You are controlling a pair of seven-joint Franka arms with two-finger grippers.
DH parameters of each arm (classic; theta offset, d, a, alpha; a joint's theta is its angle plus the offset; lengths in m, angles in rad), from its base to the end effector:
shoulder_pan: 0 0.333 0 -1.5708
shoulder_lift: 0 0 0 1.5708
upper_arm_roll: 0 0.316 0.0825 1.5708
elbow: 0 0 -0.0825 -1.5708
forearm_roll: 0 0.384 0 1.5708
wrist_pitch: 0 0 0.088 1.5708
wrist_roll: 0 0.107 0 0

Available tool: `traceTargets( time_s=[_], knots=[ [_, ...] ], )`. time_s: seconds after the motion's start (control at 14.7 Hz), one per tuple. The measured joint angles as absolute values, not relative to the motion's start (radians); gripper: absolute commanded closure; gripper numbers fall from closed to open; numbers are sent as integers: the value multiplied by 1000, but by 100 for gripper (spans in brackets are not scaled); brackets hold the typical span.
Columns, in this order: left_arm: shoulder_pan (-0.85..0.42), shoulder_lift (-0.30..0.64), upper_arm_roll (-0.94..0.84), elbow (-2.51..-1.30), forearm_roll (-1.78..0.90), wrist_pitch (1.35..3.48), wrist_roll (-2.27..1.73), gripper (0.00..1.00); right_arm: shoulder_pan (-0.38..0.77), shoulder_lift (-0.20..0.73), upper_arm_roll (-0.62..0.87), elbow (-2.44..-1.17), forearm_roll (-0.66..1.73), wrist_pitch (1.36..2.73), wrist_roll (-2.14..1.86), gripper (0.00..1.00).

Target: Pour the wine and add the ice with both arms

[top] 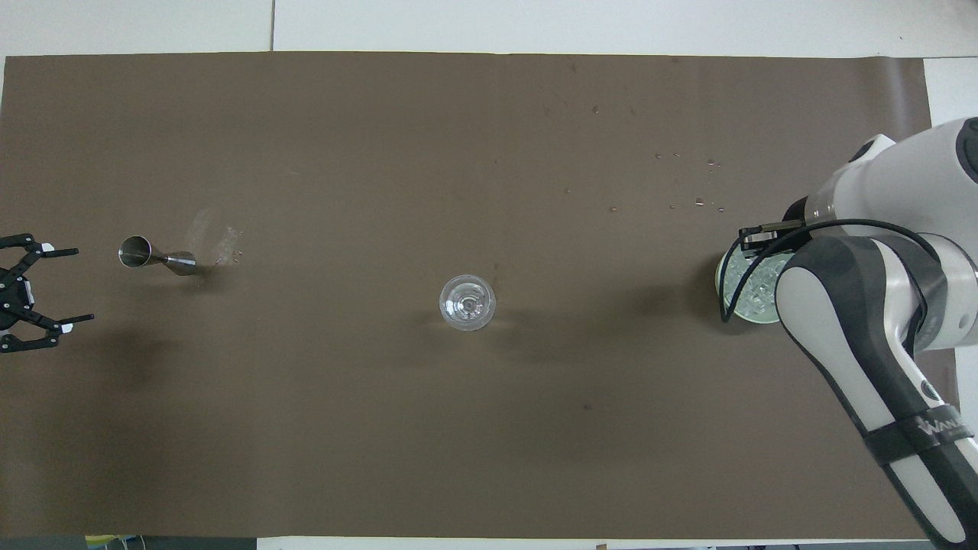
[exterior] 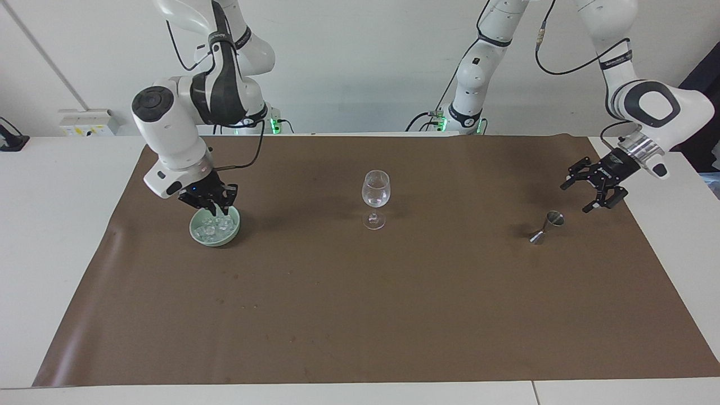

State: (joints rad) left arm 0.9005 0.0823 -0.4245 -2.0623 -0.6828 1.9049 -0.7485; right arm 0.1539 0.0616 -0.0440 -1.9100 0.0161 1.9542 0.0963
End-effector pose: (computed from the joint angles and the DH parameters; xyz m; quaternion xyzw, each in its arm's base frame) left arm 0.5031 0.2113 0.3962 0.6786 0.6530 -0.1536 0.2992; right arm 0.5701 0.0644 0.4610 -0.9999 -0.0038 0.0092 0.0052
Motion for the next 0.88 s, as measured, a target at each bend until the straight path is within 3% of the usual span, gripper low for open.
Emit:
traceTargets(
  time_s=[0.41,0.68,0.88],
  knots=[
    [822,83,-432,-1836,-455,1730,-751,0,373,210,-37,-1508,41,1801,468,100],
    [641,82,-419,-1747,-318,1697,-755,0,511,270,-36,-1425,41,1805,638,100],
    [427,77,-294,-1688,-285,1687,-756,0,594,274,-36,-1413,39,1807,732,100]
  ],
)
